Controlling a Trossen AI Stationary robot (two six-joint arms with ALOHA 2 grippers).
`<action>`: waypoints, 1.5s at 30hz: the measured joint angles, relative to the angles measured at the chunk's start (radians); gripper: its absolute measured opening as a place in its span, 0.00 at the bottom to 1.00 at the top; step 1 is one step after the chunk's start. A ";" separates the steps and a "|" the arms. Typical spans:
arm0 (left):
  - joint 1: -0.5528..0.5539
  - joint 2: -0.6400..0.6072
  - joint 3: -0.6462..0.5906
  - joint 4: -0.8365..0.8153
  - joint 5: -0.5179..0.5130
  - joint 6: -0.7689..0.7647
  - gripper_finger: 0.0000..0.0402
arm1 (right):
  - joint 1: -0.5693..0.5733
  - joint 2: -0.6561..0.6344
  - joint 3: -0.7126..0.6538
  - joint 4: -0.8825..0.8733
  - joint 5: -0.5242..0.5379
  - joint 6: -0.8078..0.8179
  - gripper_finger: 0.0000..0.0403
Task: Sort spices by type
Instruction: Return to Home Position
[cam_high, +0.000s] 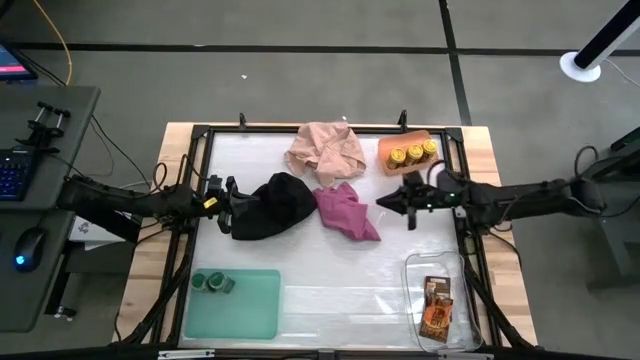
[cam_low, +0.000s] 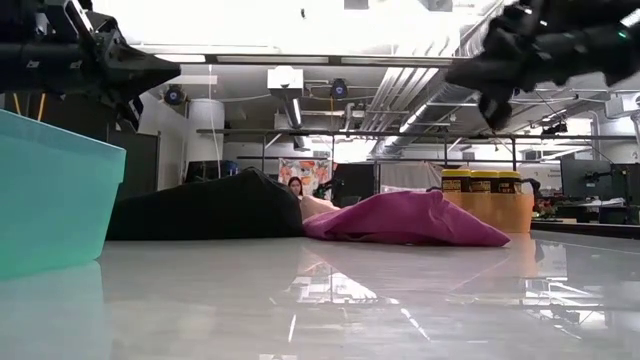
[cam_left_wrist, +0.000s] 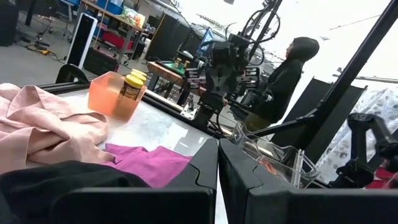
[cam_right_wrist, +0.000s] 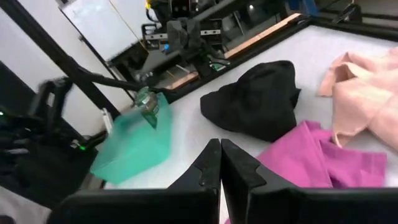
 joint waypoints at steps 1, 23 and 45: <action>0.000 0.000 0.000 0.000 0.000 0.000 0.00 | -0.004 -0.043 -0.032 0.005 -0.002 0.006 0.00; 0.000 0.000 0.000 0.000 0.000 0.000 0.00 | -0.008 -0.436 -0.300 -0.141 0.116 -0.124 0.01; 0.005 -0.189 0.001 -0.149 0.000 0.000 0.00 | 0.084 -0.771 -0.299 -0.280 0.116 -0.042 0.01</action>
